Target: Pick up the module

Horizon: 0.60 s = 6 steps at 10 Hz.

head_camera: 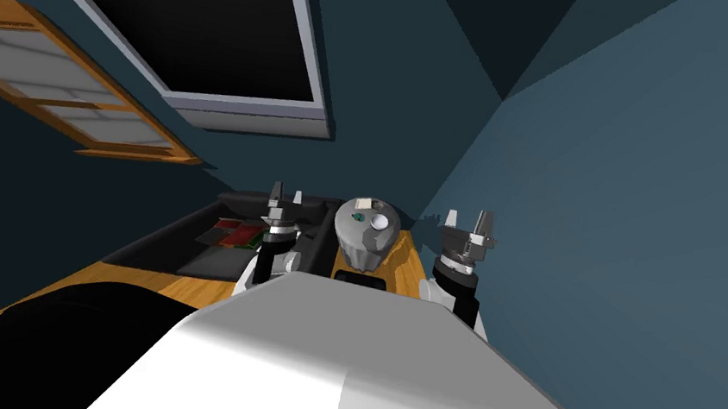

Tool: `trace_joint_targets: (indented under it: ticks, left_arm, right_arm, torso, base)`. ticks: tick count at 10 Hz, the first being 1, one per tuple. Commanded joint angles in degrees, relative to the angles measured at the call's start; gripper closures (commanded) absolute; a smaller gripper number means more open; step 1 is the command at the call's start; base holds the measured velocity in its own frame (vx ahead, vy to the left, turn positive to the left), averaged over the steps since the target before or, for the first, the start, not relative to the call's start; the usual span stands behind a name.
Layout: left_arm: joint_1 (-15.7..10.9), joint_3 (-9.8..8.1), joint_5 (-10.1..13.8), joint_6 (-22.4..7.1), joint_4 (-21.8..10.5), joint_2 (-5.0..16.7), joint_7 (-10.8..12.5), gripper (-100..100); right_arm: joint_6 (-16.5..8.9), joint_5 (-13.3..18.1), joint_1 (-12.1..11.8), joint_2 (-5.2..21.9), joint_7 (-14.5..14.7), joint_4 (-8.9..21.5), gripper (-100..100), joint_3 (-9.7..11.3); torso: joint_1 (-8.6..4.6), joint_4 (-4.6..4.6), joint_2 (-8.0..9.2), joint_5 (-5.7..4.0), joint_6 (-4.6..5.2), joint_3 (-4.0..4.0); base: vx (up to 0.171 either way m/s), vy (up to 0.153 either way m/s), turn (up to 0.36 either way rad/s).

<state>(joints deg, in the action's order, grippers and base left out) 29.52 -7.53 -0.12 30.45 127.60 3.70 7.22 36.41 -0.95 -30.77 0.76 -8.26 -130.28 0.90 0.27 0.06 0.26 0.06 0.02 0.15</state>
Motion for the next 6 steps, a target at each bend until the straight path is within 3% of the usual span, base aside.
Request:
trace_joint_targets:
  ticks: [1,3,4,5,6]
  left_arm:
    - [-0.57,-2.23,0.08,-2.50,-2.41,1.73,0.67,-100]
    - [-0.69,-5.03,0.12,-5.56,-5.37,3.43,1.54,-100]
    - [-0.69,-5.03,0.12,-5.56,-5.74,3.43,1.54,-100]
    - [-0.74,-6.53,0.16,-7.25,-7.33,4.21,2.01,-100]
    - [-0.78,-7.87,0.21,-9.05,-9.15,4.94,2.50,-100]
  right_arm:
    - [0.00,0.00,0.00,0.00,0.00,0.00,0,0.00]
    - [0.00,0.00,0.00,0.00,0.00,0.00,0,0.00]
    - [0.00,0.00,0.00,0.00,0.00,0.00,0,0.00]
    - [0.00,0.00,-0.01,0.00,0.00,0.00,0,-0.01]
    - [0.00,0.00,-0.01,0.00,0.00,0.00,0,0.00]
  torso:
    - [0.00,0.00,0.00,0.00,0.00,0.00]
    - [-0.03,0.01,0.06,0.00,0.01,0.04]
    - [-0.05,0.02,0.05,-0.01,-0.01,0.03]
    - [-0.10,0.00,-0.06,-0.01,-0.04,-0.02]
    - [-0.13,-0.02,-0.11,-0.02,-0.01,-0.06]
  base:
    - [-0.083,0.057,-0.283]
    - [-0.085,0.041,-0.341]
    - [-0.051,0.021,-0.083]
    - [-0.042,0.010,-0.194]
    - [-0.058,0.023,-0.432]
